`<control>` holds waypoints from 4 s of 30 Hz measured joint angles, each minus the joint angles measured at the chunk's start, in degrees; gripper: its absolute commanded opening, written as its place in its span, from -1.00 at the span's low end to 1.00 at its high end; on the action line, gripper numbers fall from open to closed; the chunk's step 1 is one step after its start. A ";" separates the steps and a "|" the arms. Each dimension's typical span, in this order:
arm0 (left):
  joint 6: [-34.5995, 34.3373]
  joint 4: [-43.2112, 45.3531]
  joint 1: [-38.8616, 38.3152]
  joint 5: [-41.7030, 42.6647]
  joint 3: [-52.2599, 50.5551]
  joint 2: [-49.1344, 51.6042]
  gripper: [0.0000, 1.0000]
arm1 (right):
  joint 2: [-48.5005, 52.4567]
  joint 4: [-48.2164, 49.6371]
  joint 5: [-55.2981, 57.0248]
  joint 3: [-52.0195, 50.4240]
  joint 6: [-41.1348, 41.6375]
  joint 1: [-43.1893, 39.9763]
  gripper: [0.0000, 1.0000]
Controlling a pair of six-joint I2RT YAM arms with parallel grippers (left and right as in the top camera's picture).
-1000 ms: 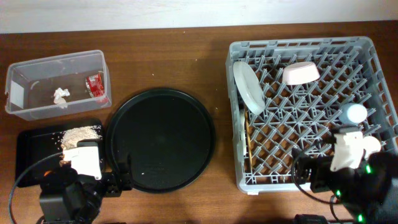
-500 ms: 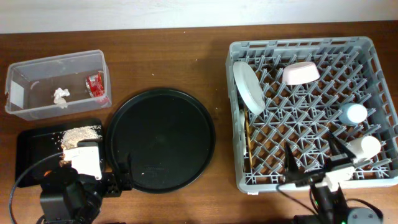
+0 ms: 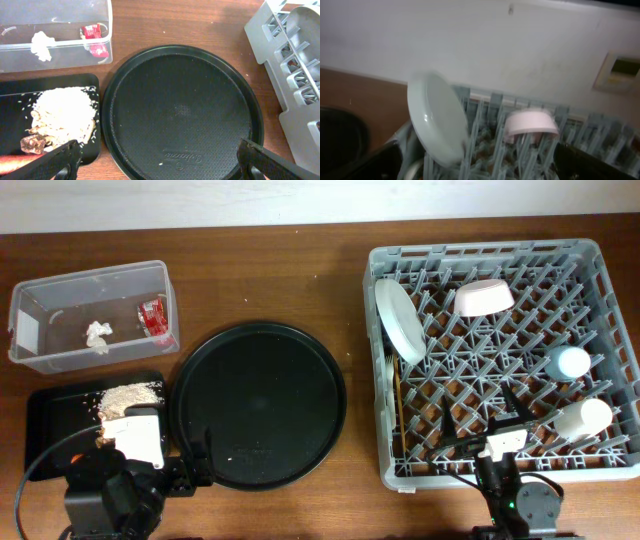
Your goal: Sort waste into correct bins and load items into the dishwasher rack
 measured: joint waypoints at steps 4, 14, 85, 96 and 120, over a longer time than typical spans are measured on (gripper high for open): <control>0.00 -0.02 0.00 0.02 0.00 0.00 0.98 | 0.02 -4.46 1.46 -0.35 0.00 0.02 0.97; 0.00 -0.02 0.00 0.00 0.00 0.00 0.98 | 0.02 -6.84 8.72 -0.35 8.74 0.02 0.97; 2.38 54.55 -4.13 -4.98 -51.32 -28.96 0.98 | 0.02 -6.86 9.16 -0.35 9.57 0.02 0.97; 2.38 54.55 -4.13 -4.98 -51.32 -28.96 0.98 | 0.02 -6.86 9.16 -0.35 9.60 0.02 0.97; 2.38 54.55 -4.13 -4.98 -51.32 -28.96 0.98 | 0.02 -6.86 9.16 -0.35 9.57 0.02 0.97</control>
